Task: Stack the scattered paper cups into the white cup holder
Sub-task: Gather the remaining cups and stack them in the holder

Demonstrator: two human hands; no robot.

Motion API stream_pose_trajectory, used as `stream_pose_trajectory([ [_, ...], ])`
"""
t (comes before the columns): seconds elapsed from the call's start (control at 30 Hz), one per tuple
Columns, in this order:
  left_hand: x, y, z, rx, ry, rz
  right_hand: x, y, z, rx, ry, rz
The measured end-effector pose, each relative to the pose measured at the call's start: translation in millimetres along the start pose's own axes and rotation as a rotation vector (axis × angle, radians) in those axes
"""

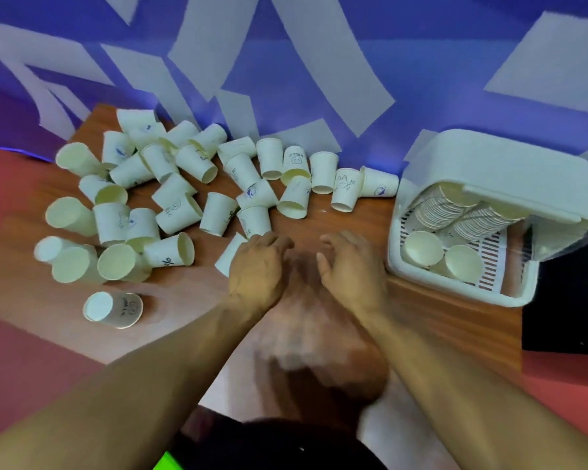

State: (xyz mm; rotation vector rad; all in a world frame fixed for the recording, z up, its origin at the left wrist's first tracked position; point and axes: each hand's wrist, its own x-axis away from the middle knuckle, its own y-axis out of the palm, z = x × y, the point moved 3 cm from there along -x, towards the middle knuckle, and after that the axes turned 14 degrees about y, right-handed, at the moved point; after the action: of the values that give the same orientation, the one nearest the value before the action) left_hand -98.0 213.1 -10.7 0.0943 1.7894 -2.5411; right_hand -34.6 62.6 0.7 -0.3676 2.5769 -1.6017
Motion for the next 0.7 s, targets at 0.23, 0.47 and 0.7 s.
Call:
stream_pose_trajectory([
  [0.23, 35.9, -19.9, -68.2, 0.030, -0.223, -0.061, -10.2, 40.3, -65.6, 0.064, -0.087, -0.146],
  [0.47, 23.7, 0.1, -101.0, 0.176, -0.297, -0.151, -46.2, 69.2, -94.5, 0.159, -0.118, -0.233],
  [0.7, 1.3, 22.5, -123.0, 0.167, -0.225, -0.306, -78.3, 94.0, -115.0, 0.244, -0.164, -0.387],
])
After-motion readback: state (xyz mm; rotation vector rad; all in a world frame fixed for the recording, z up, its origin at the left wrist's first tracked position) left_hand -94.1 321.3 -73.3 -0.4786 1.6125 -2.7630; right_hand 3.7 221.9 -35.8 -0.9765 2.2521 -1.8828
